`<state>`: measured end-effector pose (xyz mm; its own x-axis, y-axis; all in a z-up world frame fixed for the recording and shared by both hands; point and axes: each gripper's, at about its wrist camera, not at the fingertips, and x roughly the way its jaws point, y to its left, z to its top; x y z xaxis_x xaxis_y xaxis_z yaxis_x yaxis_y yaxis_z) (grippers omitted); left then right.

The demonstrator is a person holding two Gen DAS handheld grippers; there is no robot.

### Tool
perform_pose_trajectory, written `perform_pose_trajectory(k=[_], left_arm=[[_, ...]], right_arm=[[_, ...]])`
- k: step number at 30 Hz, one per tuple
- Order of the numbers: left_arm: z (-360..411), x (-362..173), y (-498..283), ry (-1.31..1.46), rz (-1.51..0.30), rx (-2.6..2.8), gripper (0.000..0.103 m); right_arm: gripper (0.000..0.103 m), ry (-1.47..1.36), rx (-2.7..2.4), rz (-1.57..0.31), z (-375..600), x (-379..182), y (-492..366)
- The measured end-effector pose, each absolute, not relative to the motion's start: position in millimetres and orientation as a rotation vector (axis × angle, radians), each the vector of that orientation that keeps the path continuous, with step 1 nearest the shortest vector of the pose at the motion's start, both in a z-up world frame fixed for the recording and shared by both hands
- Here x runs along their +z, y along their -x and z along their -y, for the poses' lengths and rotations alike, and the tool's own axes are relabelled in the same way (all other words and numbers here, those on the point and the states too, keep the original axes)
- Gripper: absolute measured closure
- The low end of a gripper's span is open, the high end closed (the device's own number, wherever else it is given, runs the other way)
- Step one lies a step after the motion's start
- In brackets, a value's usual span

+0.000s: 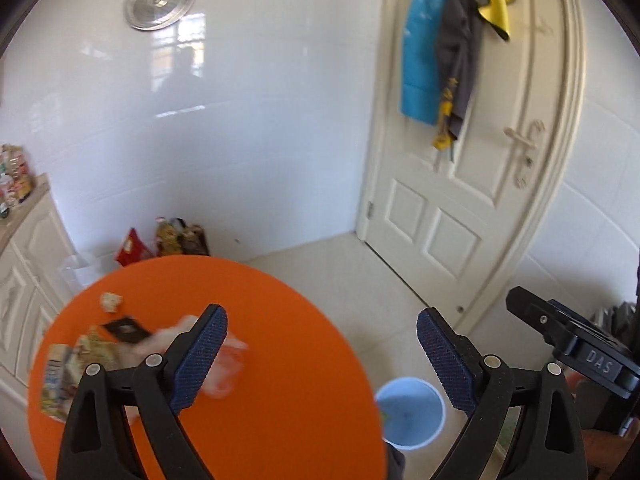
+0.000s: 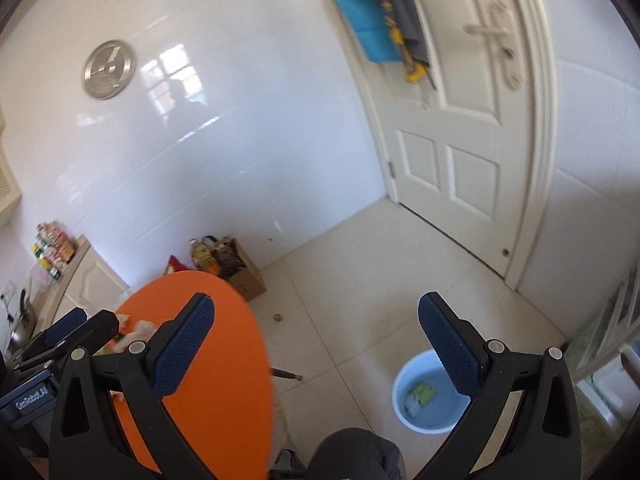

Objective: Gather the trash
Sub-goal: 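Move both tools back to the orange table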

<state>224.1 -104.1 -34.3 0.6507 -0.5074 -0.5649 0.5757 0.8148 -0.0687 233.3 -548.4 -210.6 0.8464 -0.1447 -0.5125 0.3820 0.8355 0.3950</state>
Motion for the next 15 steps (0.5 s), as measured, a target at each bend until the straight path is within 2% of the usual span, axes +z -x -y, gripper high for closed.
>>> perform_pose_trajectory(k=[10,15], left_arm=[[-53.4,-42.5,-134.8,-0.027,-0.457,-0.408,0.007],[-84.5,-60.5,-90.1,0.004,-0.403,-0.318,0.003]], right_arm=[[0.0,-0.294,-0.147,-0.385,419.9,-147.8,-249.8],[0.0,-0.23,-0.09,-0.341,364.6,-128.5,-248.9]])
